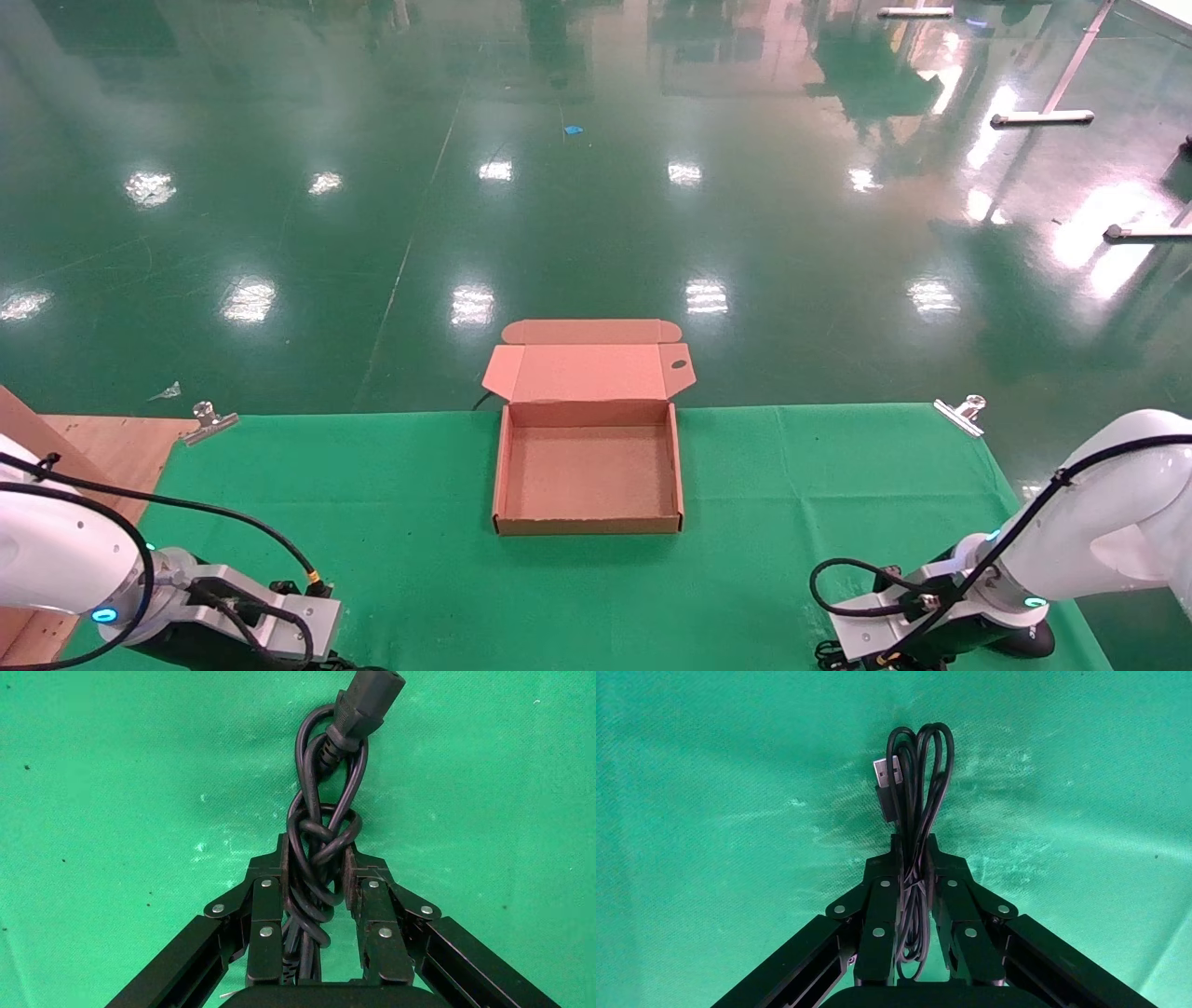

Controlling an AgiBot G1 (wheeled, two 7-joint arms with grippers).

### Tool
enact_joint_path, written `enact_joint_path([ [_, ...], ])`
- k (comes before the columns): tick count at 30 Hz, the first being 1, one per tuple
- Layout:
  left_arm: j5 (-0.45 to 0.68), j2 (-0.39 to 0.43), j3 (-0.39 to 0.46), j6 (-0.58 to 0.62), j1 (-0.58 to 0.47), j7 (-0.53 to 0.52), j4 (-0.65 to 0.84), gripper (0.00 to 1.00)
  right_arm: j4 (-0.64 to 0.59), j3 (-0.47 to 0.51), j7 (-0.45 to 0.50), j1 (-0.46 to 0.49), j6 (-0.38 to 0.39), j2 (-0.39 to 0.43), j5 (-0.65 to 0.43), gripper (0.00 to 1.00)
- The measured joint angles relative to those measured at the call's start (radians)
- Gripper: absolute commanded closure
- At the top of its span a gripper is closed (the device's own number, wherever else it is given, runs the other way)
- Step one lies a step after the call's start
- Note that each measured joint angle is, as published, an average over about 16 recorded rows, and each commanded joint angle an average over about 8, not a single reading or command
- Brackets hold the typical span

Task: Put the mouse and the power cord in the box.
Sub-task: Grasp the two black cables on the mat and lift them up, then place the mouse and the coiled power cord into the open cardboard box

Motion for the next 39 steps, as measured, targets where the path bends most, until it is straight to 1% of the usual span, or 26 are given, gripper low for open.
enact_joint_path([
  [5, 0.001, -0.005, 0.001, 0.03, -0.029, 0.003, -0.004, 1.0, 0.005, 0.009, -0.008, 0.031, -0.023, 0.012, 0.013, 1.0],
  [9, 0.002, -0.011, 0.001, 0.068, -0.071, 0.007, -0.011, 1.0, 0.014, 0.021, -0.016, 0.079, -0.057, 0.025, 0.03, 1.0],
  [17, 0.0, -0.004, 0.0, 0.145, -0.194, 0.008, -0.038, 1.0, 0.04, 0.046, -0.023, 0.214, -0.142, 0.039, 0.066, 1.0],
  [23, -0.014, 0.024, -0.011, 0.185, -0.3, -0.006, -0.061, 1.0, 0.062, 0.062, -0.005, 0.316, -0.191, 0.019, 0.088, 1.0],
  [27, -0.031, 0.053, -0.023, 0.196, -0.367, -0.019, -0.073, 1.0, 0.077, 0.068, 0.019, 0.37, -0.203, -0.013, 0.096, 1.0],
  [31, -0.051, 0.086, -0.037, 0.199, -0.422, -0.028, -0.079, 1.0, 0.105, 0.071, 0.051, 0.404, -0.203, -0.046, 0.106, 1.0],
  [39, -0.086, 0.141, -0.062, 0.187, -0.479, -0.03, -0.07, 1.0, 0.206, 0.061, 0.132, 0.425, -0.189, -0.089, 0.132, 1.0],
])
